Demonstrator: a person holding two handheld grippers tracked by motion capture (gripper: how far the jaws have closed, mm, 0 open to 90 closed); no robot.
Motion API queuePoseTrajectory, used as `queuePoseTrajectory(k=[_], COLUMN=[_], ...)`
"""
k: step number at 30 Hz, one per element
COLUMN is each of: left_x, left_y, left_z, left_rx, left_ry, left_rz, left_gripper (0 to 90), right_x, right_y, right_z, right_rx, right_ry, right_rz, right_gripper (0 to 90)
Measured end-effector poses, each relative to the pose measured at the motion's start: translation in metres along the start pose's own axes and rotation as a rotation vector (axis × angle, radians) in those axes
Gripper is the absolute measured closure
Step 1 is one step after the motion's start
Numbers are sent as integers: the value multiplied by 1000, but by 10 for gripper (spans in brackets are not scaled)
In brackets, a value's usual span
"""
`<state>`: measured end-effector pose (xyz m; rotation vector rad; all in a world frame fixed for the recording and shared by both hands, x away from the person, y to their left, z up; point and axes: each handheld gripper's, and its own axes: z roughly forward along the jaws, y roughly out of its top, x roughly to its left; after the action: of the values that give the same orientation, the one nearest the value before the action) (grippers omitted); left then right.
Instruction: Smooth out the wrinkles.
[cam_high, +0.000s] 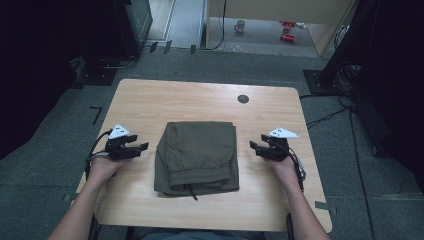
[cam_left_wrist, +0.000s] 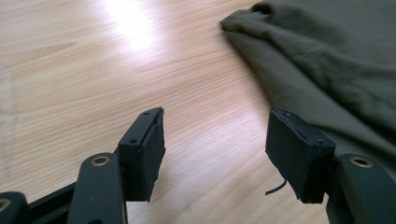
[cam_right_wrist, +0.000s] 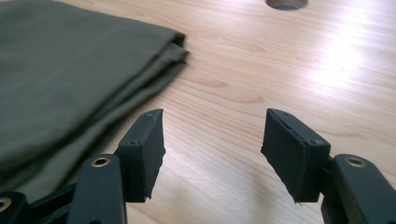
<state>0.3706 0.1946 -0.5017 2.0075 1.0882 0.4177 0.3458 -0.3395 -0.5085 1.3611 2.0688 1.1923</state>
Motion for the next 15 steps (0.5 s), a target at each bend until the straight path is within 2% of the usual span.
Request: queuePoseTrajectory(k=[3, 7, 10, 15], left_x=[8, 17, 21, 23], left_y=[-2, -6, -8, -12], left_z=[1, 2, 2, 4], left_rx=[5, 2, 10, 36], left_ry=[26, 40, 67, 84], left_rz=[-9, -36, -17, 11], left_gripper=[380, 380, 381, 380], right_x=[-8, -20, -26, -32], right_y=[-2, -5, -7, -9], right_z=[0, 0, 0, 2], right_rx=[5, 10, 23, 54], right_ry=[-27, -58, -81, -114], right_rz=[-2, 0, -1, -8], right_gripper=[387, 387, 387, 386])
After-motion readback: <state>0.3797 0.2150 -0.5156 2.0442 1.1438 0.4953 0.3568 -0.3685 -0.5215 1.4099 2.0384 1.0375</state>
